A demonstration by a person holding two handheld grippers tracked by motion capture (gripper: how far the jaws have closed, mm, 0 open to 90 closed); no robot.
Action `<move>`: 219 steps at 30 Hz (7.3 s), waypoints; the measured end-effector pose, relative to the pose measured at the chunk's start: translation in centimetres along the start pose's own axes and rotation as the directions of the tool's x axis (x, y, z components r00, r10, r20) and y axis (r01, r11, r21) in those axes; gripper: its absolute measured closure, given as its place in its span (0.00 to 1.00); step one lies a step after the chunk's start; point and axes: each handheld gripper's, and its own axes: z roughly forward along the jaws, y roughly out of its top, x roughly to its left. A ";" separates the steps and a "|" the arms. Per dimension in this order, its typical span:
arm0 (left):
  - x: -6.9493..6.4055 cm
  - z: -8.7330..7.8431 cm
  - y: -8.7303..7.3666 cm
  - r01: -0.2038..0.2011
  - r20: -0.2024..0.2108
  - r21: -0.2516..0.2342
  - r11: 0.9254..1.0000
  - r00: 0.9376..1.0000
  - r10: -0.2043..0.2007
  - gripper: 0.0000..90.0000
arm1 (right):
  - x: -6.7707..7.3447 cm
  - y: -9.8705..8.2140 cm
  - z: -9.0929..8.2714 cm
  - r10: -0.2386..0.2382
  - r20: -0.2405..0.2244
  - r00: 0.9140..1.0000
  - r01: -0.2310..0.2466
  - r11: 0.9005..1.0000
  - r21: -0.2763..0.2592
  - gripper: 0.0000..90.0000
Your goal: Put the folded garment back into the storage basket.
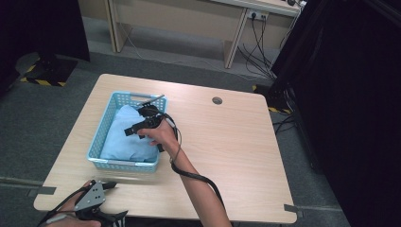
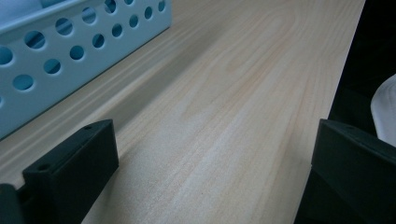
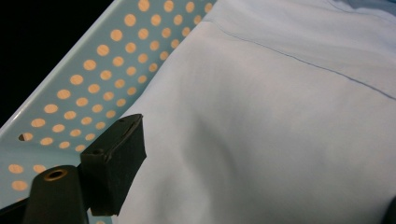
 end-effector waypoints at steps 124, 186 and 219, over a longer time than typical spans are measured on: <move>0.0 0.0 0.0 0.000 0.000 0.000 1.000 1.000 0.000 0.00 | -4.4 -9.9 -9.2 -0.002 -0.025 1.000 -0.004 0.974 -0.228 0.04; 0.0 0.0 0.0 0.003 -0.001 0.000 1.000 1.000 -0.003 0.00 | -7.5 -14.1 -10.3 0.044 -0.014 0.999 -0.046 0.965 -0.260 0.04; 0.0 0.0 0.0 0.000 -0.001 0.002 1.000 1.000 0.000 0.00 | -9.4 -16.5 -11.0 0.111 0.016 0.994 -0.103 0.961 -0.255 0.04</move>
